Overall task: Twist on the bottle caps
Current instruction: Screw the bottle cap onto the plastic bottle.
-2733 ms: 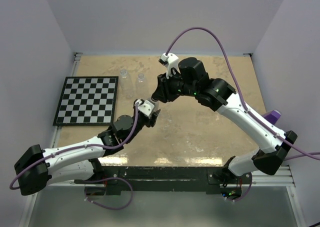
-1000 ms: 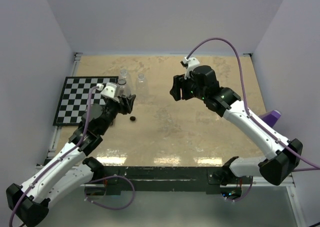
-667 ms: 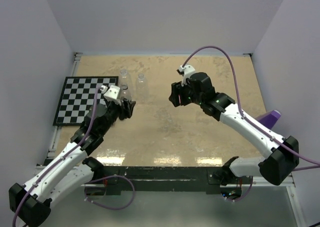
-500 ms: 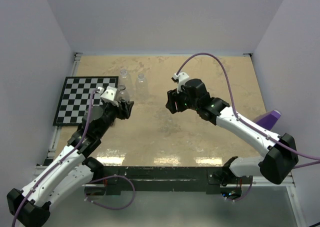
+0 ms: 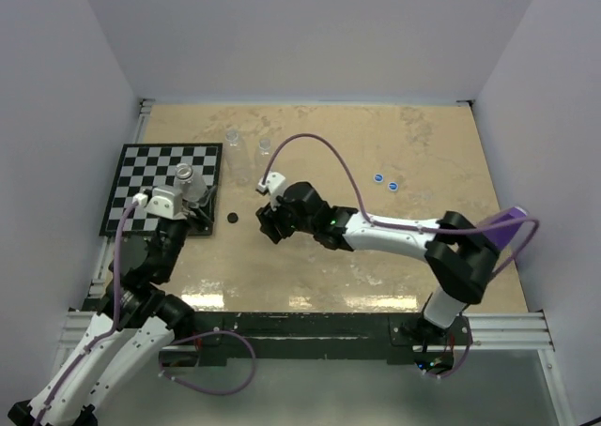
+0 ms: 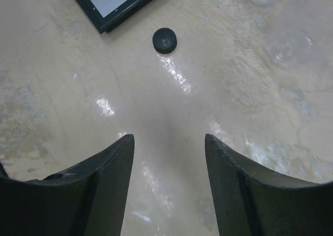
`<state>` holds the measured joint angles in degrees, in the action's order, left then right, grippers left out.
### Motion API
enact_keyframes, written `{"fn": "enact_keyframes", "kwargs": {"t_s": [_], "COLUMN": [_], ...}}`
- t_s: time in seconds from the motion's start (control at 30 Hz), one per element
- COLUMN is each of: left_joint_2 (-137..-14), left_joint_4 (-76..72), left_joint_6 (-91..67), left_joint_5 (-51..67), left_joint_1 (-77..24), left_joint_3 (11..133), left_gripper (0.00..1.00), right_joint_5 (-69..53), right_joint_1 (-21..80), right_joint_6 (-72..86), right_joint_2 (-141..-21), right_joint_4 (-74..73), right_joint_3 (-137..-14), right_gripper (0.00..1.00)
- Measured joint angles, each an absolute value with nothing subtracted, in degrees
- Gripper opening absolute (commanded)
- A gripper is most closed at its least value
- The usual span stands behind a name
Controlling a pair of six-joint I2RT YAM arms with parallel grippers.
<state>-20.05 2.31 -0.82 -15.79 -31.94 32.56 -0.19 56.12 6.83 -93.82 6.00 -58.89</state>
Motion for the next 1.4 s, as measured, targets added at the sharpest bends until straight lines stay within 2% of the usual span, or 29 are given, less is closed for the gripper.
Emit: {"fn": "enact_keyframes", "kwargs": {"t_s": [0.33,0.43,0.7,1.17,1.27,1.4], "left_joint_2": [-16.7,-15.6,-15.5,-15.5,-15.5,-15.5], "left_joint_4": [2.8,2.7,2.7,2.7,2.7,2.7], "left_joint_6": [2.5,2.7,2.8,2.8,2.8,2.8], "left_joint_5": [-18.5,-18.9,-19.0,-18.6,-18.5,-18.3], "left_joint_1": [-31.9,-31.9,-31.7,-30.6,-30.4,-30.3], "left_joint_3": [29.1,29.1,29.1,29.1,29.1,29.1], "left_gripper": [0.0,0.0,0.0,0.0,0.0,0.0], "right_joint_5": [5.4,6.1,6.8,11.1,11.5,12.1], "right_joint_1": [59.1,59.1,59.9,62.0,62.1,62.1], "right_joint_6": [5.1,5.0,3.5,1.3,1.3,1.3], "right_joint_2": [-114.9,-118.9,-126.1,-131.1,-131.1,-131.2], "right_joint_4": [11.7,11.7,11.0,8.2,8.1,8.1], "right_joint_3": [-73.5,-77.0,-84.6,-90.7,-90.8,-90.8], "right_gripper": [0.64,0.67,0.65,0.49,0.41,0.2]}}
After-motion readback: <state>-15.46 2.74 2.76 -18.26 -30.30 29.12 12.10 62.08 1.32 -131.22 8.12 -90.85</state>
